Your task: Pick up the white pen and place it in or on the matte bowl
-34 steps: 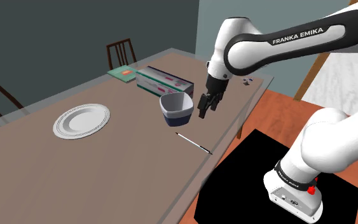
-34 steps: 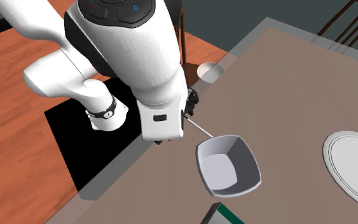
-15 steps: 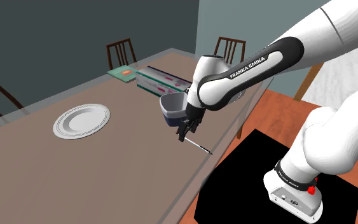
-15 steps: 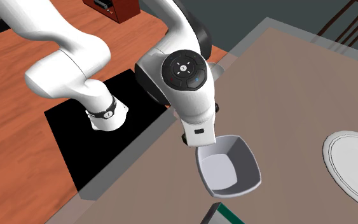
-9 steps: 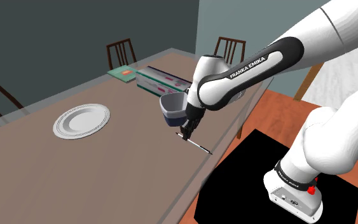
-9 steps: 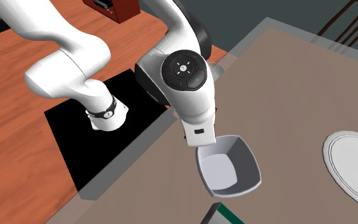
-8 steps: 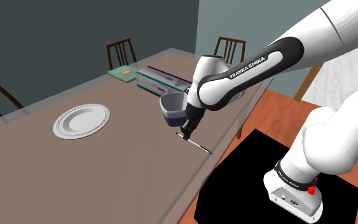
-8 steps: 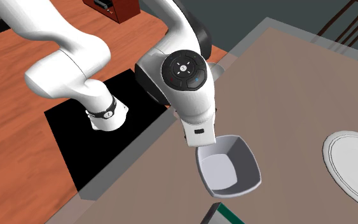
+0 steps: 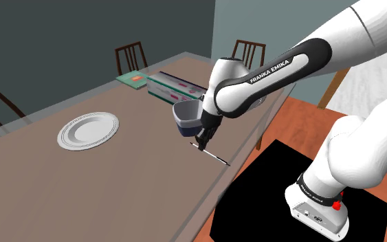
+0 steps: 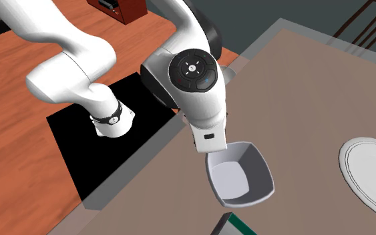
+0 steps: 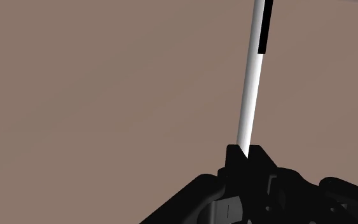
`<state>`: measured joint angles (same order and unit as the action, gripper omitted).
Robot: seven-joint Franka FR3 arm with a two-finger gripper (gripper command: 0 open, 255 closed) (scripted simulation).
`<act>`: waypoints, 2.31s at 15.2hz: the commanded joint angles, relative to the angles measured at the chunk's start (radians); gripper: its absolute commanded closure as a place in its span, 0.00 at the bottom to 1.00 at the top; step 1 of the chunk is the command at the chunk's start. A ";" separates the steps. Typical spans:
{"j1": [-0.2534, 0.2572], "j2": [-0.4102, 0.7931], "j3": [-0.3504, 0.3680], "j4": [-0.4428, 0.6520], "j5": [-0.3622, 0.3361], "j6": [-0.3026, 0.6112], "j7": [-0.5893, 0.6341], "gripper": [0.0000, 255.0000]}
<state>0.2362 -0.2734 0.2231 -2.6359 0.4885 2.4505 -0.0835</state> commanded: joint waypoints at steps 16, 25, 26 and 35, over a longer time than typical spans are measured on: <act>-0.026 -0.145 -0.017 0.117 -0.073 -0.256 0.085 1.00; -0.035 -0.189 -0.029 0.203 -0.100 -0.382 0.120 1.00; -0.036 -0.193 -0.031 0.214 -0.102 -0.396 0.124 1.00; -0.057 -0.142 -0.056 0.353 -0.135 -0.490 0.126 1.00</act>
<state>0.1862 -0.4354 0.1761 -2.3057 0.3603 1.9676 0.0526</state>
